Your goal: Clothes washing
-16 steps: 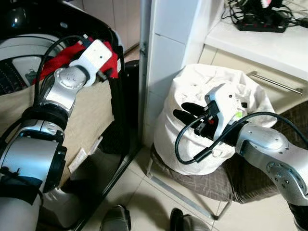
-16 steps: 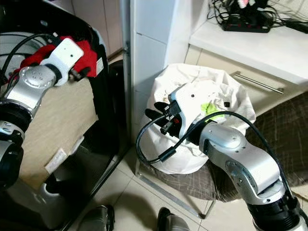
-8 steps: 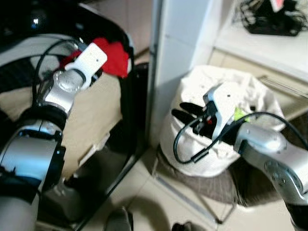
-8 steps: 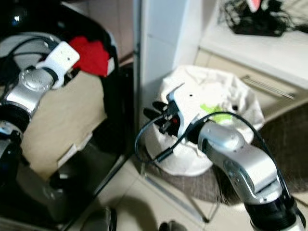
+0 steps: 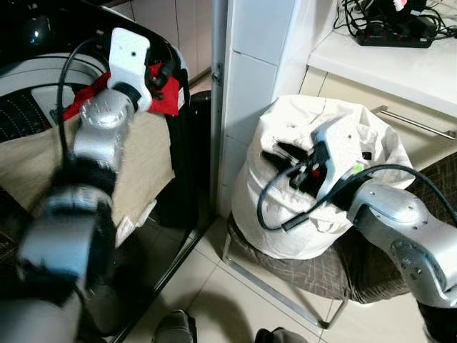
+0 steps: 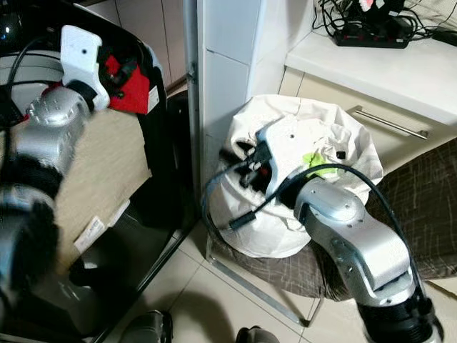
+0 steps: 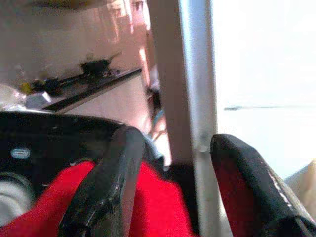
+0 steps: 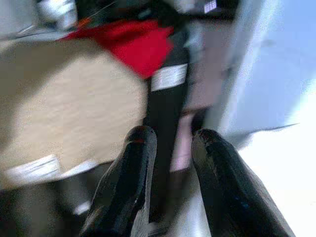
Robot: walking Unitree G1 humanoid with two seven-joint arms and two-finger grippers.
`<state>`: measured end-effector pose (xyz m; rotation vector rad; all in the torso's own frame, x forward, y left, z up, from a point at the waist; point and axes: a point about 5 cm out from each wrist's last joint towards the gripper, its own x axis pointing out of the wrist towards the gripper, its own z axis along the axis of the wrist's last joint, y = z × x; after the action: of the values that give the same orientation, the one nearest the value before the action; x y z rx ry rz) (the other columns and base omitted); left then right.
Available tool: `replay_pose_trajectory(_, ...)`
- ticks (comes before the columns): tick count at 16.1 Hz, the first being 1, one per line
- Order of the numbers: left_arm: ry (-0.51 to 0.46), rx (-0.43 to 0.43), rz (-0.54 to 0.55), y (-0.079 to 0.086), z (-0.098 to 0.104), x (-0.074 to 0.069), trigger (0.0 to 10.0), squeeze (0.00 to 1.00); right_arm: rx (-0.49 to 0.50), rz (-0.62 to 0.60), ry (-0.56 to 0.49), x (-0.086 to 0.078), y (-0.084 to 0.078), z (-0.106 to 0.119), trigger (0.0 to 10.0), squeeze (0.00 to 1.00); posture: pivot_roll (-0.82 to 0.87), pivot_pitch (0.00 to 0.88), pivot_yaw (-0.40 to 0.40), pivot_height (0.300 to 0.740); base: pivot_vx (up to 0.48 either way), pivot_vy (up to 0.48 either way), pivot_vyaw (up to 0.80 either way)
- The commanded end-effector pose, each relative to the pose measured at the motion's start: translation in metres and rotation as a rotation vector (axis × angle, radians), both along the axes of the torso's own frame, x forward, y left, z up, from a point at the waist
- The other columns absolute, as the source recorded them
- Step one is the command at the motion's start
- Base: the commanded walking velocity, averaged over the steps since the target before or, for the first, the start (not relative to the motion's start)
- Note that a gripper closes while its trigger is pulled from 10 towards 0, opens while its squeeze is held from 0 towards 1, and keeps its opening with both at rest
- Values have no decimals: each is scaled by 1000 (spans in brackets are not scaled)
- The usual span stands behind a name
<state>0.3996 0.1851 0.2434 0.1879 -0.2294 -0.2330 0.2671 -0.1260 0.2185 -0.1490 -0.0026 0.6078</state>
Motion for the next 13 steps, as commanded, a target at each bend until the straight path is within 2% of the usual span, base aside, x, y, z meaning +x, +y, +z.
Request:
replay_pose_trajectory(1,-56,-33,-19,-8,-5,-13,10000,0,-23,-136,-74,0,-6,2,10000,0,-94,73,4,740,0,0,0)
replay_pose_trajectory(2,-99,-65,-27,-17,-12,-28,10000,0,-22,-217,-115,-1,-7,-2,10000,0,-93,69,4,740,0,0,0)
replay_pose_trajectory(3,-88,-119,-36,-27,-21,-44,10000,0,-25,-292,-160,-3,-9,-5,10000,0,-93,67,3,740,0,0,0)
replay_pose_trajectory(4,-87,-151,-41,-32,-24,-53,10000,0,-9,-322,-161,-4,-10,-6,10000,0,-94,67,2,740,0,0,0)
replay_pose_trajectory(5,-25,-184,-59,-46,-33,-71,10000,0,39,-383,-141,-5,-13,-10,10000,0,-95,61,2,740,0,0,0)
replay_pose_trajectory(6,-21,-170,-69,-50,-34,-77,10000,0,49,-396,-133,-5,-14,-12,10000,0,-95,60,-1,740,0,0,0)
replay_pose_trajectory(7,-29,-183,-93,-57,-34,-88,10000,0,61,-413,-126,-6,-16,-16,10000,0,-92,55,-5,740,0,0,0)
replay_pose_trajectory(8,-44,-146,-108,-61,-40,-99,10000,0,91,-425,-121,-7,-18,-18,10000,0,-90,51,-10,740,0,0,0)
replay_pose_trajectory(9,-39,-130,-115,-63,-42,-102,10000,0,99,-431,-124,-7,-18,-18,10000,0,-88,50,-11,740,0,0,0)
replay_pose_trajectory(10,-8,-63,-105,-63,-46,-106,10000,0,107,-428,-120,-9,-17,-20,10000,0,-88,46,-12,740,292,0,0)
replay_pose_trajectory(13,-7,-33,-59,-61,-37,-104,10000,0,149,-411,-83,-9,-16,-25,10000,0,-87,39,-14,740,385,0,0)
